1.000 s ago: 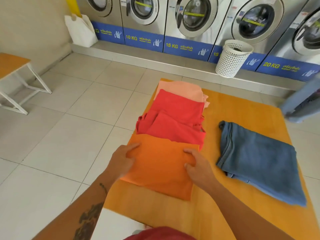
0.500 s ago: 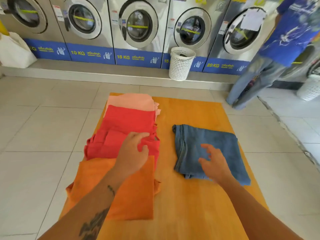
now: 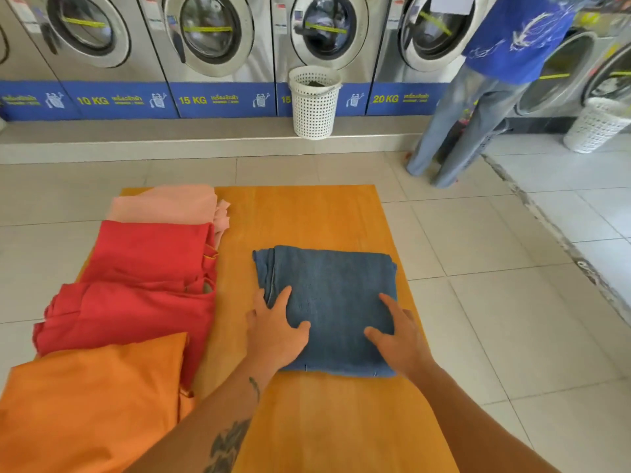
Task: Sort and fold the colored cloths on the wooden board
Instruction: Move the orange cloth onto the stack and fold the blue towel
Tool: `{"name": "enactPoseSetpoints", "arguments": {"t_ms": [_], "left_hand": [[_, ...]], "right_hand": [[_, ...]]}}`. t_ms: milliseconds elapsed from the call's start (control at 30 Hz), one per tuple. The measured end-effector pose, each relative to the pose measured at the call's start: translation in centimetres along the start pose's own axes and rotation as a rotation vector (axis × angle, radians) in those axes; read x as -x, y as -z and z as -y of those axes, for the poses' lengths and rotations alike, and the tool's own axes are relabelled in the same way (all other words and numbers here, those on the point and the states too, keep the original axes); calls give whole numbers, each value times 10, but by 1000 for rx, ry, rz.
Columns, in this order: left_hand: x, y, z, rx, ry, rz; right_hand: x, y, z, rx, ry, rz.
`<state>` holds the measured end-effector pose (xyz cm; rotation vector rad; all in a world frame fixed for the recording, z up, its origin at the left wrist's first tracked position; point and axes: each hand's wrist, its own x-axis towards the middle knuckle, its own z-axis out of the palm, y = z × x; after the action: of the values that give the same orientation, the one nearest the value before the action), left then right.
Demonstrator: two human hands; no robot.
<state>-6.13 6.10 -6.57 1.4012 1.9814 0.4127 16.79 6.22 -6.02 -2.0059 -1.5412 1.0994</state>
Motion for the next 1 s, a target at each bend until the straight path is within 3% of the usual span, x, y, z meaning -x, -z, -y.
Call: {"name": "enactPoseSetpoints", "arguments": {"t_ms": [267,600,767,900,1000], "left_hand": [[-22,19,-31,199,-12,-114],[-113,72,-85,44,-156,-328],[-167,40,-55,-102,-151,-60],[-184,15,-30,-157,-181,-169],[-188,15,-34,-203,-148,-155]], "right_hand": [[-55,-7,19,-53,149,50],[-173,27,105,24,339,-47],[-218,10,89,269,177,-23],[-224,-10,69,336,142,-98],[-229,-8,71,307,134,-82]]}}
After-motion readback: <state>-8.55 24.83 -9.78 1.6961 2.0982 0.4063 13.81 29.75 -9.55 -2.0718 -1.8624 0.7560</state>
